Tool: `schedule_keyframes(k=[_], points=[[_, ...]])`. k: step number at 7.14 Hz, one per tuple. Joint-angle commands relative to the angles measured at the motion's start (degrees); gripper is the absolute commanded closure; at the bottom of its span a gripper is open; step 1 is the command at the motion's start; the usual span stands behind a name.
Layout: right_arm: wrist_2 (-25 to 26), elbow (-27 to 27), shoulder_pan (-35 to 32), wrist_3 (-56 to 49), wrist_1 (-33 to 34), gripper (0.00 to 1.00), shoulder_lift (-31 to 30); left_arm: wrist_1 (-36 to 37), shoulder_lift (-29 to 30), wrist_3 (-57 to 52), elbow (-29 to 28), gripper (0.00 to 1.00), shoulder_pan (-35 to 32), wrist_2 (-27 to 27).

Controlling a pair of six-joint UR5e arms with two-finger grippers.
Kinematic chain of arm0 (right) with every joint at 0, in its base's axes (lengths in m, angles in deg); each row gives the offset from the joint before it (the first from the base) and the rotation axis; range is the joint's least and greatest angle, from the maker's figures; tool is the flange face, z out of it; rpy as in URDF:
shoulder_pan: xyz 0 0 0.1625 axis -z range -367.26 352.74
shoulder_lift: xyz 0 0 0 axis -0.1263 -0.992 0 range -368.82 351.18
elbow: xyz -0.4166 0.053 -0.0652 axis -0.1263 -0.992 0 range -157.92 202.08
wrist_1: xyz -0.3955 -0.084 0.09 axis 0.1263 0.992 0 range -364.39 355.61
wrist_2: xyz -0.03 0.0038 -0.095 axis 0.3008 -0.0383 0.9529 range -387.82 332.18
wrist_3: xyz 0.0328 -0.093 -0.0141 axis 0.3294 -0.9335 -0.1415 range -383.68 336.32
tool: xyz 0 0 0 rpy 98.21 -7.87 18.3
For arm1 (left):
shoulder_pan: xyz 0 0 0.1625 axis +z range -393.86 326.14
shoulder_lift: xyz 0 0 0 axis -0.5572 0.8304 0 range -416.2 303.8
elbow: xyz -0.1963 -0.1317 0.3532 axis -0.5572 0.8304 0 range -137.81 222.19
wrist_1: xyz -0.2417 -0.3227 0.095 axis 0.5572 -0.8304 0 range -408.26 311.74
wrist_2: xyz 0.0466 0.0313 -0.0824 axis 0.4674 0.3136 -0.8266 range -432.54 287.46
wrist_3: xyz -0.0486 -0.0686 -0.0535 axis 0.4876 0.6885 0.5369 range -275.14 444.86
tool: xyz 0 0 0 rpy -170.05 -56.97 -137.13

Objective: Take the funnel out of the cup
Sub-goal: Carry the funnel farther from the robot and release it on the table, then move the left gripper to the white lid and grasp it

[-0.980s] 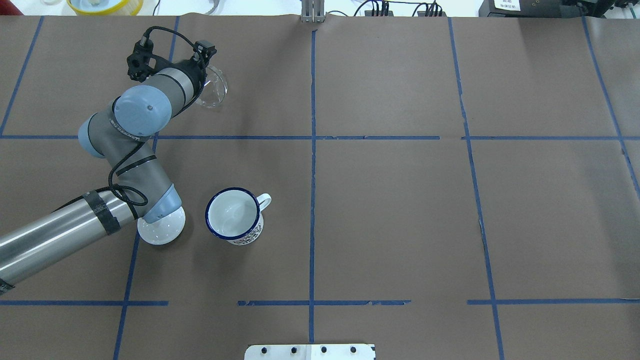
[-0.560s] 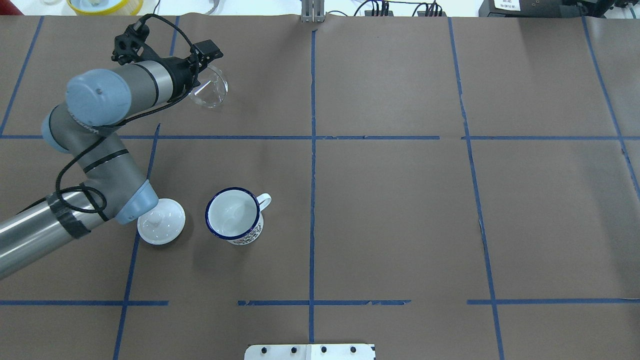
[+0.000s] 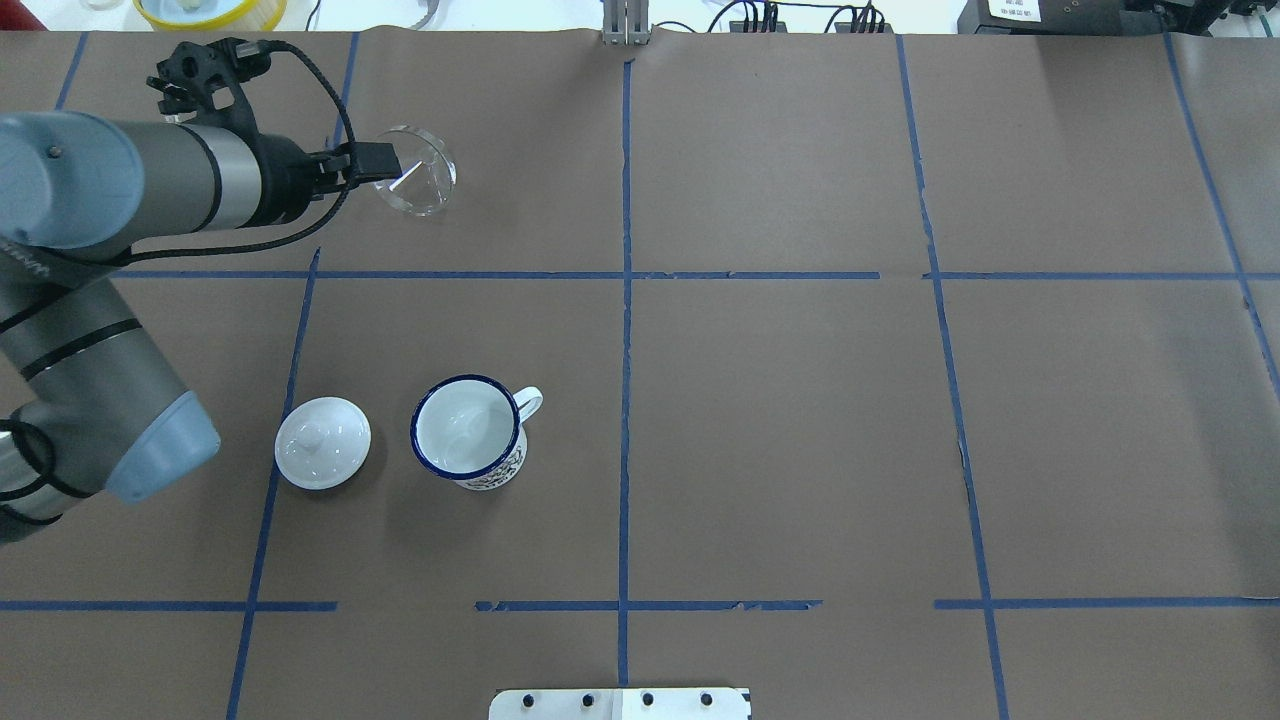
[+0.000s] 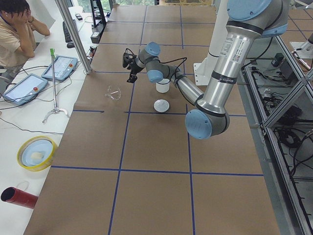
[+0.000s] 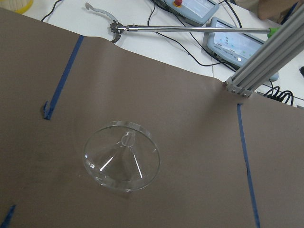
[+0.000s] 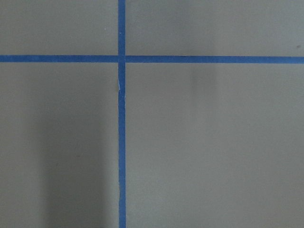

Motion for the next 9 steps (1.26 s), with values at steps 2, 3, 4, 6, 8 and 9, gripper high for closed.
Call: schedule_keyframes(k=[2,3,4,6,8,9], points=[[0.0,0.01,0.0,0.0,0.0,0.0,0.0,1.05,-10.21,-15.24,5.74,0.0,-0.25,-4.42],[0.0,0.01,0.0,0.0,0.0,0.0,0.0,1.66,-16.0,-15.85,7.05,0.0,0.28,-6.42],[0.0,0.01,0.0,0.0,0.0,0.0,0.0,1.84,-18.32,-16.21,8.19,0.0,1.85,-8.01],[0.0,0.01,0.0,0.0,0.0,0.0,0.0,9.62,-18.35,-15.34,8.55,0.0,5.28,-9.24],[0.0,0.01,0.0,0.0,0.0,0.0,0.0,11.86,-15.2,-13.15,7.85,0.0,6.51,-9.61],[0.0,0.01,0.0,0.0,0.0,0.0,0.0,11.95,-13.17,-9.91,7.24,0.0,8.09,-9.69]])
